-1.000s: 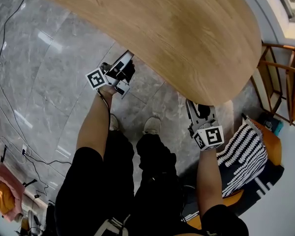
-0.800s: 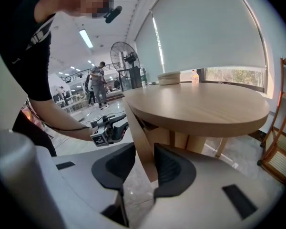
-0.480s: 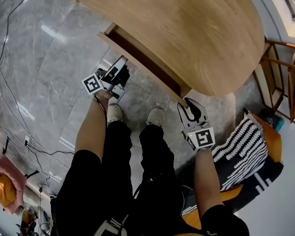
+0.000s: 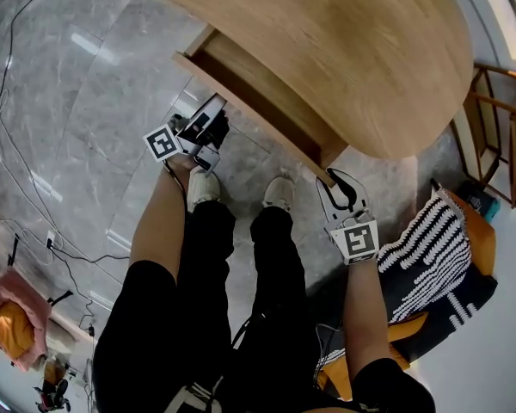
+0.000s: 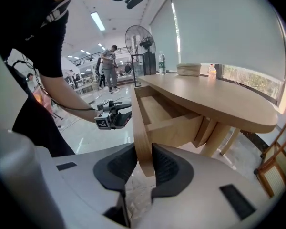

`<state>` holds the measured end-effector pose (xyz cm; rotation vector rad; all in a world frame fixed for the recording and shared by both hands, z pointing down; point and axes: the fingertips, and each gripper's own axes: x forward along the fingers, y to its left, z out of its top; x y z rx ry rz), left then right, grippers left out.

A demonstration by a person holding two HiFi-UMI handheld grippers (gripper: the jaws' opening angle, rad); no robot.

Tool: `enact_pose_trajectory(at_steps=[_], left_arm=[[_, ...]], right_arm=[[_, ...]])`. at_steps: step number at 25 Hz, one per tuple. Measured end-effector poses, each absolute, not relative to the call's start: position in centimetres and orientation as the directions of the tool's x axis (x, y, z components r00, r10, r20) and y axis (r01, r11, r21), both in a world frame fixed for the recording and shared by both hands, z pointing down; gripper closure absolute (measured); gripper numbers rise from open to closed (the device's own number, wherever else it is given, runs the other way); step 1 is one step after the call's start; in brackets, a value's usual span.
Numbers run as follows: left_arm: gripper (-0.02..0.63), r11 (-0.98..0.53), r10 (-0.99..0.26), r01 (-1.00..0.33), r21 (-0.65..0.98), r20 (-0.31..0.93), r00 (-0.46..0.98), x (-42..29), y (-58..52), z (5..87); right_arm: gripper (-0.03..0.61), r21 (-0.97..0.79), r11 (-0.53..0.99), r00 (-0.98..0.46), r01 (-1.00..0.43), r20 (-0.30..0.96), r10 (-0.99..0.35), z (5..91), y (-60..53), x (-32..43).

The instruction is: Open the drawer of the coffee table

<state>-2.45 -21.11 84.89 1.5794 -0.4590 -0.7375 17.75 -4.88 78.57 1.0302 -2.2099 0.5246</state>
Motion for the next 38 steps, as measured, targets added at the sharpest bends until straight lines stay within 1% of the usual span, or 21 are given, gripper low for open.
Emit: enact_pose_trajectory(at_steps=[3, 7, 12, 14, 15, 16, 17, 19, 21, 22, 24, 28, 31, 35, 38], left_arm=[[0.423, -0.143, -0.662, 0.124, 0.982, -0.188, 0.725, -2.6, -20.7, 85.1], [0.424, -0.138, -0.651, 0.119, 0.983, -0.180, 0.737, -3.6, -19.5, 85.1], [0.431, -0.123, -0.649, 0.100, 0.987, -0.156, 0.745, -4.5, -18.3, 85.3], [0.435, -0.113, -0.645, 0.077, 0.991, -0.132, 0.753, -4.8, -17.9, 85.5], [0.442, -0.100, -0.640, 0.049, 0.994, -0.102, 0.762, -4.9, -17.7, 85.8], [0.531, -0.083, -0.634, 0.005, 0.997, -0.057, 0.771, -4.9, -17.5, 86.3], [0.592, -0.059, -0.632, -0.047, 0.997, -0.001, 0.775, -4.9, -17.5, 86.9], [0.591, 0.017, -0.653, -0.141, 0.990, 0.118, 0.748, -5.4, -17.4, 88.4], [0.591, 0.072, -0.667, -0.216, 0.974, 0.208, 0.715, -6.2, -17.1, 89.0], [0.591, 0.061, -0.660, -0.261, 0.963, 0.235, 0.714, -6.5, -16.9, 88.8], [0.591, -0.014, -0.628, -0.346, 0.938, 0.261, 0.733, -6.7, -16.2, 87.5], [0.592, -0.063, -0.595, -0.415, 0.908, 0.300, 0.746, -7.0, -14.1, 84.0], [0.592, -0.137, -0.585, -0.521, 0.842, 0.356, 0.729, -7.2, -13.2, 80.4], [0.592, -0.282, -0.591, -0.651, 0.705, 0.407, 0.696, -6.0, -12.8, 72.8], [0.592, -0.383, -0.619, -0.716, 0.584, 0.413, 0.668, -4.7, -13.5, 65.1]], right_arm=[[0.477, -0.055, 0.674, -0.510, -0.737, 0.699, -0.501, 78.5, -4.5, 17.4], [0.480, -0.077, 0.699, -0.517, -0.711, 0.731, -0.445, 78.6, -3.2, 16.3], [0.483, -0.040, 0.756, -0.531, -0.654, 0.736, -0.420, 78.7, -2.3, 15.3], [0.483, -0.041, 0.752, -0.523, -0.658, 0.744, -0.416, 78.8, -1.9, 15.0], [0.483, -0.047, 0.740, -0.515, -0.671, 0.748, -0.419, 79.0, -1.7, 15.0], [0.482, -0.055, 0.724, -0.506, -0.687, 0.751, -0.424, 79.2, -1.6, 14.9], [0.477, -0.059, 0.709, -0.496, -0.703, 0.754, -0.430, 79.5, -1.5, 14.9], [0.472, -0.065, 0.677, -0.478, -0.733, 0.757, -0.445, 79.9, -1.5, 15.1], [0.460, -0.069, 0.634, -0.452, -0.771, 0.760, -0.466, 80.2, -1.4, 15.1], [0.456, -0.069, 0.608, -0.433, -0.791, 0.765, -0.477, 80.3, -1.4, 15.2], [0.448, -0.074, 0.552, -0.398, -0.831, 0.772, -0.495, 80.2, -1.4, 15.2], [0.426, -0.101, 0.465, -0.368, -0.880, 0.765, -0.529, 78.0, -1.3, 15.6], [0.426, -0.140, 0.411, -0.374, -0.901, 0.732, -0.570, 75.0, -1.1, 15.6], [0.451, -0.194, 0.305, -0.355, -0.932, 0.647, -0.675, 68.0, -2.6, 16.1], [0.493, -0.235, 0.217, -0.316, -0.947, 0.575, -0.755, 61.8, -4.9, 16.8]])
